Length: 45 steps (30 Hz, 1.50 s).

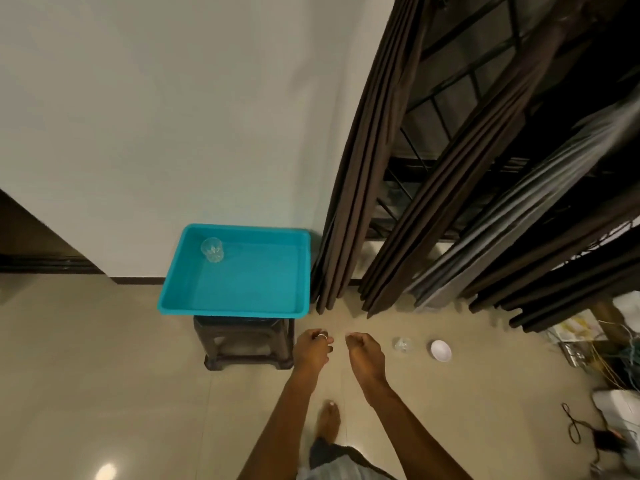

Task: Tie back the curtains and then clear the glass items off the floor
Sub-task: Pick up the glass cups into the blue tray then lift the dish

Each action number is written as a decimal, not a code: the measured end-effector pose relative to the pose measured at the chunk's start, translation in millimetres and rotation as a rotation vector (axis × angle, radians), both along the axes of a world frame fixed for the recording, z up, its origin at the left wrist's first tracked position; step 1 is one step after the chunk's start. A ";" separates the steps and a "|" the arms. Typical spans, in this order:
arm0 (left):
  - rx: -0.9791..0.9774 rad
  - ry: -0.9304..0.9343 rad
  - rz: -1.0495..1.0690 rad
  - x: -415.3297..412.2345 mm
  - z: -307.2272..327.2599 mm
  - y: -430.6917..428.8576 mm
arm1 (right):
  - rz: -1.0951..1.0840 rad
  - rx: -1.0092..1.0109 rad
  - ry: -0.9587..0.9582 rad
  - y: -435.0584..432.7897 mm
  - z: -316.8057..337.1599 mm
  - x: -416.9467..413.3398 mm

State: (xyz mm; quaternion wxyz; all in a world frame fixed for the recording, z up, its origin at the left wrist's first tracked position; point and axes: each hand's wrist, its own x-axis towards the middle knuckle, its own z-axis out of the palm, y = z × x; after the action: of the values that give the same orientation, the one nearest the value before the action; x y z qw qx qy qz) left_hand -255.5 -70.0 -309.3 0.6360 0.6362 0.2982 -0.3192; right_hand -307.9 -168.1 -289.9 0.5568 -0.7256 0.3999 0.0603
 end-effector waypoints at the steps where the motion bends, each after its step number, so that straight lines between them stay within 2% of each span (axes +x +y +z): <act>1: 0.014 -0.013 -0.020 -3.9 -0.6 -6.5 | -0.021 -0.001 -0.004 -7.4 0.4 -4.5; 10: 0.100 -0.107 -0.100 -23.8 0.6 -81.2 | -0.067 0.035 0.010 -83.0 -10.8 -41.6; 16: 0.131 -0.134 -0.035 -63.9 -2.6 -161.0 | -0.028 0.079 0.020 -176.0 -13.4 -63.7; 22: 0.138 -0.189 -0.093 -106.0 5.0 -243.7 | -0.084 0.159 0.023 -263.6 -20.4 -87.5; 26: 0.197 -0.283 -0.097 -98.4 17.8 -274.5 | -0.121 0.166 0.036 -295.9 -30.3 -97.3; 31: 0.287 -0.298 -0.208 -96.0 4.4 -291.0 | -0.119 0.119 0.066 -310.4 -39.6 -93.6; 36: 0.246 -0.248 -0.120 -70.6 -3.5 -308.0 | -0.075 0.073 0.055 -336.2 -34.8 -72.9; 39: 0.156 -0.210 -0.046 -43.2 -7.4 -331.3 | -0.105 0.051 0.050 -362.8 -26.8 -59.4; 45: 0.116 -0.157 -0.090 -20.6 -21.9 -371.2 | -0.165 -0.002 0.127 -387.6 -29.0 -51.3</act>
State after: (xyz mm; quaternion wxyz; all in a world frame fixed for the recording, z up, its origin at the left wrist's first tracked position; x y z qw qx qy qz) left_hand -276.2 -441.2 -331.2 0.6044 0.7077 0.2368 -0.2788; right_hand -359.2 -555.7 -318.9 0.5327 -0.6855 0.4928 0.0600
